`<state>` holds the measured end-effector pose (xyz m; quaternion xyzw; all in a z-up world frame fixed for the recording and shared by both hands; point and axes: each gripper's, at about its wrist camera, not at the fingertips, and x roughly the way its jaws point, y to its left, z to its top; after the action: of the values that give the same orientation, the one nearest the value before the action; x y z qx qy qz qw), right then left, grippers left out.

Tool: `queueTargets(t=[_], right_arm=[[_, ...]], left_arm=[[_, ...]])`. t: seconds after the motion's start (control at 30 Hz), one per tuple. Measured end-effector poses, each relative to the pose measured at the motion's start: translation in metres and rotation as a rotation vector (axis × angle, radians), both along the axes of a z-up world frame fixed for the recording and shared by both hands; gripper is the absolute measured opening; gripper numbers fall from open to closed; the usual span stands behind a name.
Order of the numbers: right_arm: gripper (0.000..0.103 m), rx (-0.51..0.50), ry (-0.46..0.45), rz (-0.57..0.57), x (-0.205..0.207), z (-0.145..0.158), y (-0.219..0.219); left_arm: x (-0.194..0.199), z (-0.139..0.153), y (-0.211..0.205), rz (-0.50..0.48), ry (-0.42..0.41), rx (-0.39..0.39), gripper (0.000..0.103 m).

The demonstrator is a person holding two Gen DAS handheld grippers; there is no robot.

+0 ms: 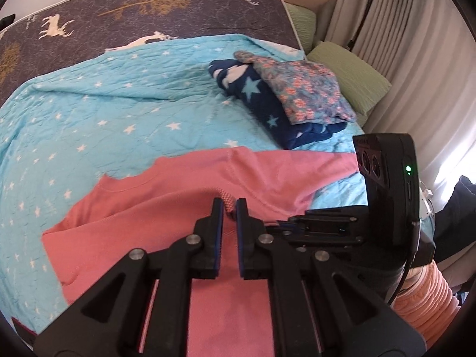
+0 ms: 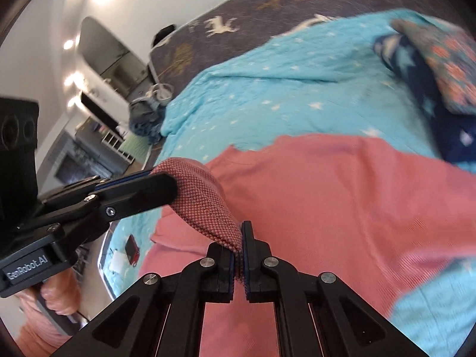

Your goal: Fold small clothes

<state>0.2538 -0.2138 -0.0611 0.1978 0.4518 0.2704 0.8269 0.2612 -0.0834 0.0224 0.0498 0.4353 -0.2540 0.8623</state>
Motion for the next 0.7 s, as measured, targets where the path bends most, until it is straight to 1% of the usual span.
queueTargets(t=[0.07,0.1,0.17,0.27,0.33,0.4,0.43,0.5,0.57,0.6,0.7], right_arm=[[0.003,-0.012,0.034,-0.024,-0.001,-0.004,-0.012],[0.003,-0.025,0.054,-0.042,-0.002,-0.007,-0.018],[0.003,-0.035,0.090,-0.077,-0.004,-0.016,-0.032],[0.003,-0.042,0.135,-0.129,-0.003,-0.029,-0.047],[0.003,-0.035,0.148,-0.141,-0.004,-0.034,-0.052],[0.003,-0.042,0.143,-0.142,-0.007,-0.035,-0.054],[0.003,-0.049,0.136,-0.138,-0.009,-0.036,-0.053],[0.004,-0.066,0.117,-0.129,-0.015,-0.033,-0.051],[0.006,-0.078,0.097,-0.114,-0.018,-0.031,-0.049],[0.007,-0.084,0.089,-0.105,-0.019,-0.030,-0.048],[0.009,-0.092,0.113,-0.102,-0.017,-0.036,-0.050]], left_arm=[[-0.002,0.002,-0.001,-0.005,-0.018,-0.003,0.021],[-0.003,0.003,0.000,-0.002,-0.029,0.001,0.024],[-0.005,0.003,0.006,0.012,-0.045,0.014,0.024],[-0.008,0.000,0.030,0.057,-0.038,0.011,0.025],[-0.013,-0.003,0.054,0.108,-0.037,0.001,0.025],[-0.019,-0.009,0.086,0.177,-0.034,-0.013,0.027],[-0.023,-0.012,0.099,0.208,-0.034,-0.016,0.029],[-0.035,-0.023,0.132,0.277,-0.026,-0.030,0.034],[-0.051,-0.040,0.163,0.329,0.004,-0.047,0.034],[-0.056,-0.047,0.172,0.346,0.014,-0.047,0.034],[-0.069,-0.078,0.201,0.427,0.066,-0.033,0.034]])
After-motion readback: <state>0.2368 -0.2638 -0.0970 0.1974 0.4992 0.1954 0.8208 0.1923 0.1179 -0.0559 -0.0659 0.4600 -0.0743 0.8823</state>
